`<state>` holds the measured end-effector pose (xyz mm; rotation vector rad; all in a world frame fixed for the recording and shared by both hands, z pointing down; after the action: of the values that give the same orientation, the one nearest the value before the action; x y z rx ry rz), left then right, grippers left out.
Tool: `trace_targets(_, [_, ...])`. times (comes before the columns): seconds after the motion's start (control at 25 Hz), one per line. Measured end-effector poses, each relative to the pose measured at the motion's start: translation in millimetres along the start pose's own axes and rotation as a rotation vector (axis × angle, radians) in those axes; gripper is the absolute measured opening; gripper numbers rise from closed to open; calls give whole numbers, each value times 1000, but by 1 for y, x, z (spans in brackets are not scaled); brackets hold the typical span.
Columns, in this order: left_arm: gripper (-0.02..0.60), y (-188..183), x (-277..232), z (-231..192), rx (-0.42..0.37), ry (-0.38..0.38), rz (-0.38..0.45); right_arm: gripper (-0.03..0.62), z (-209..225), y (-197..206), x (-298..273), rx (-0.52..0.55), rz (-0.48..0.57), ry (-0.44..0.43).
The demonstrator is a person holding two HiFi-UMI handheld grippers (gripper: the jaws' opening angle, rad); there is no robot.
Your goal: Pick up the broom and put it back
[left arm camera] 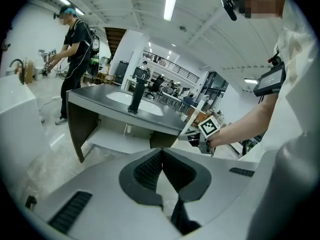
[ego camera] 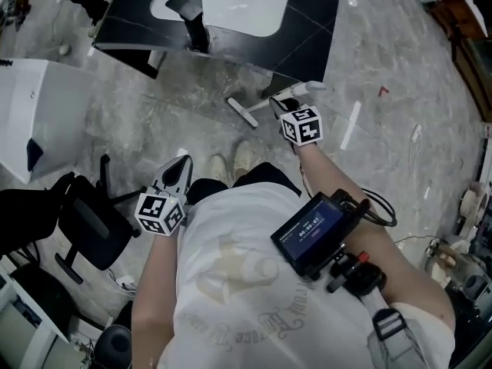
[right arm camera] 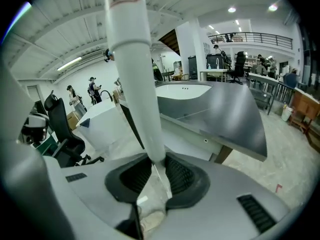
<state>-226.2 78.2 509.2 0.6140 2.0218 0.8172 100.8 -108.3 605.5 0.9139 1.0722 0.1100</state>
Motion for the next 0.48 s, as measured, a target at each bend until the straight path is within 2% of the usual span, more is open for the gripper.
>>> trace_targets(0.32, [12, -6, -7, -25, -45, 76, -30, 98, -11, 6, 31, -33, 30, 53])
trace_targets(0.48, [12, -4, -5, -22, -81, 108, -47, 98, -22, 15, 62, -62, 67, 80])
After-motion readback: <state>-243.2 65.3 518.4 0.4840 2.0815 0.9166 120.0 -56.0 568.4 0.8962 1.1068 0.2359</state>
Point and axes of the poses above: the fingertips, and each gripper's own axes: x backward along the fingers, z to its right, y out of its underside, the point moved 9 cm from there along x, backward along the fingers, and after that the axes turned 2 degrees about x, right-handed, at the moved point
